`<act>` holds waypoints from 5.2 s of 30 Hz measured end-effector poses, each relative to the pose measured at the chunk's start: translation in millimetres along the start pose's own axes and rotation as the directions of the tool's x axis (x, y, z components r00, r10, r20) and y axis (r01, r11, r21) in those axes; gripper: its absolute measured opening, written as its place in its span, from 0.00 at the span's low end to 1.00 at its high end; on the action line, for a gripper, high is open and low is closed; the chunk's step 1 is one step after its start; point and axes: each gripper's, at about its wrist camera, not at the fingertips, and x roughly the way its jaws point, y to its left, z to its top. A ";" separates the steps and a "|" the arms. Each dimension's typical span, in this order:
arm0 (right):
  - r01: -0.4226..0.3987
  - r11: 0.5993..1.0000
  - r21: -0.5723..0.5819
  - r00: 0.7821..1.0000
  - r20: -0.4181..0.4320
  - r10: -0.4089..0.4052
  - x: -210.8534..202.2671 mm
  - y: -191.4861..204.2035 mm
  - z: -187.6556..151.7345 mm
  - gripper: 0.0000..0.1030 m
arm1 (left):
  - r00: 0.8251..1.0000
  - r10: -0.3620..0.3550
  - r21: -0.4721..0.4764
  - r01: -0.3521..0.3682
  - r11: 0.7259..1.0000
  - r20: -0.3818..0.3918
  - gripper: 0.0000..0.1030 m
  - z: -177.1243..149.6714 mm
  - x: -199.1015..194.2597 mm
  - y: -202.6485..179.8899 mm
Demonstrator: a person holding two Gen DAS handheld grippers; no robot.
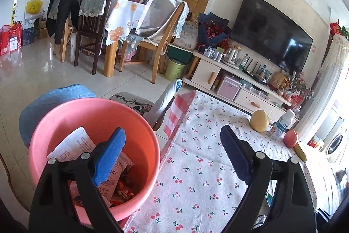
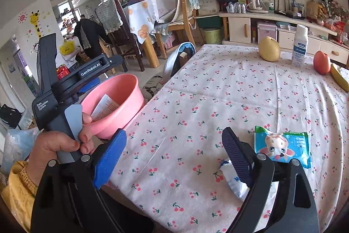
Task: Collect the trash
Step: 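Move both open tools back over the table toward the remaining packets, then grasp the MAGICDAY drink pouch with the left tool while the right tool grasps the blue wipes packet, then lift the MAGICDAY pouch with the left tool while the right tool lifts the wipes packet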
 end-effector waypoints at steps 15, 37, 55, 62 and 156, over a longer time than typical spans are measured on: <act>0.085 0.996 0.033 0.991 0.097 -0.088 -52.9 -54.6 2.8 0.88 | 0.987 -0.128 0.182 0.143 0.973 -0.093 0.87 -45.7 -31.3 -64.7; 0.177 0.947 0.269 0.980 0.041 -0.195 -82.2 -190.0 -4.1 0.88 | 0.825 -0.257 0.291 0.442 0.849 -0.504 0.87 -166.8 -33.7 -171.8; 0.160 0.944 0.288 0.986 -0.012 -0.164 -62.6 -207.9 -1.8 0.88 | 0.870 -0.046 0.333 0.237 0.913 -0.491 0.85 -173.5 24.3 -203.2; 0.167 0.956 0.240 0.982 -0.124 -0.140 -28.1 -194.3 -10.6 0.88 | 0.876 -0.007 0.387 0.221 0.895 -0.483 0.75 -168.9 22.0 -193.0; 0.273 0.962 -0.030 0.952 -0.134 -0.275 40.3 -136.3 -14.6 0.64 | 0.930 -0.157 0.284 0.258 0.923 -0.333 0.50 -91.9 9.9 -120.4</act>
